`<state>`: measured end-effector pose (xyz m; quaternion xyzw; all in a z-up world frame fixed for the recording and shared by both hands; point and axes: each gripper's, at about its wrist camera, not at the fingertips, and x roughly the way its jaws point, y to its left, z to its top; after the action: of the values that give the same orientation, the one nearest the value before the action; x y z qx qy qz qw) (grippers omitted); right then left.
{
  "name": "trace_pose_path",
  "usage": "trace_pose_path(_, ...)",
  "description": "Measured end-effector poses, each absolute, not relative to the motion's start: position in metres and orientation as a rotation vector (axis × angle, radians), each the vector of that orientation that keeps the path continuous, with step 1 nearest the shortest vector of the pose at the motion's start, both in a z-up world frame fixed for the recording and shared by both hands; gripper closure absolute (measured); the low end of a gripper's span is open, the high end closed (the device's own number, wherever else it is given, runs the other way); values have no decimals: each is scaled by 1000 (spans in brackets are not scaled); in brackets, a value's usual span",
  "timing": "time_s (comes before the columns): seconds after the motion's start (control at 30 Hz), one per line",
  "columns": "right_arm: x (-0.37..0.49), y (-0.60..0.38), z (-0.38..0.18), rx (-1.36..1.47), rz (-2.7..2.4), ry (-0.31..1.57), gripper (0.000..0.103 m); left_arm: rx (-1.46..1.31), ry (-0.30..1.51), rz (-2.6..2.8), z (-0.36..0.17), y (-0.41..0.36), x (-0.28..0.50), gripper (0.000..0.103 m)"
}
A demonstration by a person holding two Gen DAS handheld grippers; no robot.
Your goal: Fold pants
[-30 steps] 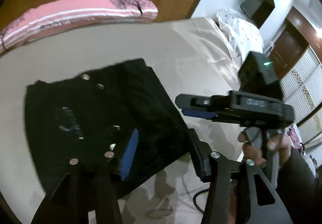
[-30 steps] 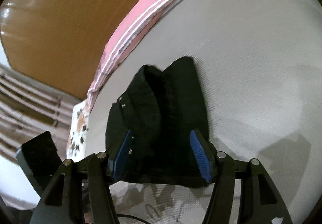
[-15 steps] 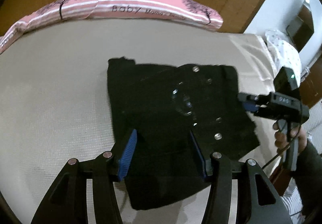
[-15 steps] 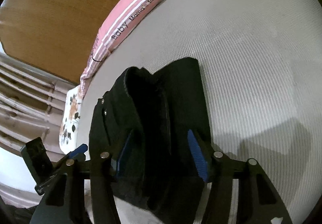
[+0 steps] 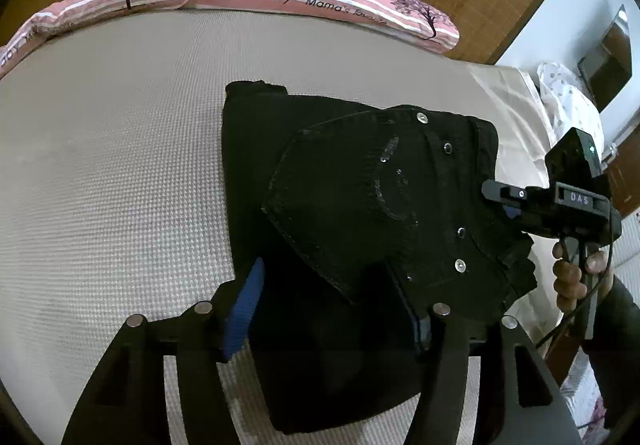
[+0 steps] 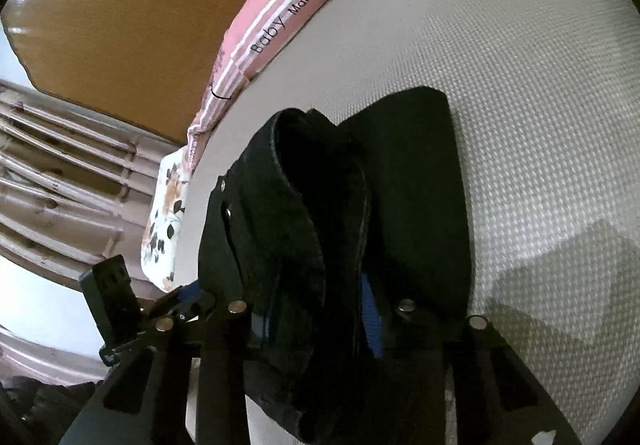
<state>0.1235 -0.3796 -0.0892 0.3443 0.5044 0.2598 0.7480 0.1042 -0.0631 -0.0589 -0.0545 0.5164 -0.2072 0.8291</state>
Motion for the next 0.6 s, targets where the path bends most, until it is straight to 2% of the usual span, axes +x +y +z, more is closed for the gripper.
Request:
trace_pose_path(0.1, 130, -372, -86, 746, 556, 1103, 71, -125, 1096, -434, -62, -63, 106, 39)
trace_pose_path(0.2, 130, -360, -72, 721, 524, 1083, 85, -137, 1096, -430, -61, -62, 108, 39)
trace_pose_path(0.27, 126, -354, -57, 694, 500, 1059, 91, -156, 1093, -424, -58, -58, 109, 39)
trace_pose_path(0.5, 104, -349, 16, 645, 429, 930, 93, -205, 1024, -399, -35, -42, 114, 39)
trace_pose_path(0.6, 102, -364, 25, 629, 390, 904, 93, -198, 1018, -416, -30, -46, 114, 39)
